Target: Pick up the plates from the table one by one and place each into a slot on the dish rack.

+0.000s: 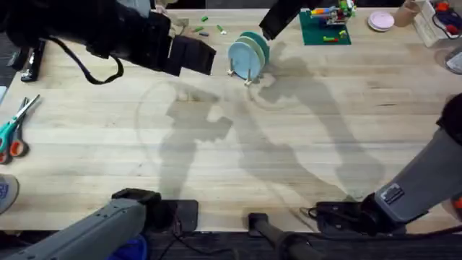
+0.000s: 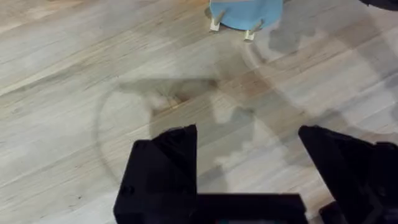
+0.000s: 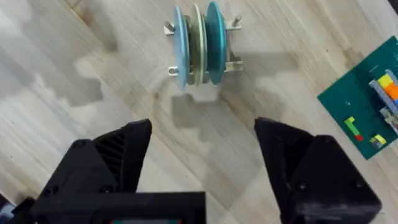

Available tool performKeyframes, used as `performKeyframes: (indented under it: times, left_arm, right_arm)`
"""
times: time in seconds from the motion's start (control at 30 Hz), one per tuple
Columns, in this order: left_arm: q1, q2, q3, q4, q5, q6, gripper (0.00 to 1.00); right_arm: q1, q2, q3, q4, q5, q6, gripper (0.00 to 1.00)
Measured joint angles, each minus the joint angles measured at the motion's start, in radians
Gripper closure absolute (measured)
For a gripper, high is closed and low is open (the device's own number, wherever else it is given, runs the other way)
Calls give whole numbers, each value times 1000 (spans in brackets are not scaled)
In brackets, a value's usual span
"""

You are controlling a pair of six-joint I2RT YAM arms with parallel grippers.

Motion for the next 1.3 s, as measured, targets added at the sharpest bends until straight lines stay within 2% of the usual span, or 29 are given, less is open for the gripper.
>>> performKeyframes:
  times: [0.1, 0.23, 0.27, 0.6, 0.7, 0.9, 1.3]
  left_arm:
    - [0, 0, 0, 0, 0, 0, 5]
    - [0, 0, 0, 0, 0, 0, 6]
    - [0, 0, 0, 0, 0, 0, 6]
    - [0, 0, 0, -15, 0, 0, 6]
    - [0, 0, 0, -27, 0, 0, 6]
    - [0, 0, 0, -33, 2, 0, 6]
    - [0, 0, 0, -45, 5, 0, 6]
  right_arm:
    - [0, -7, -14, 2, -7, 0, 9]
    - [0, -63, -93, 35, -12, 0, 9]
    - [0, -129, -171, 80, -14, 3, 9]
    - [0, -434, -520, 247, -15, 26, 7]
    - [0, -506, -587, 261, -13, 48, 7]
    - [0, -569, -609, 226, -14, 96, 7]
    - [0, -555, -610, 140, -14, 116, 7]
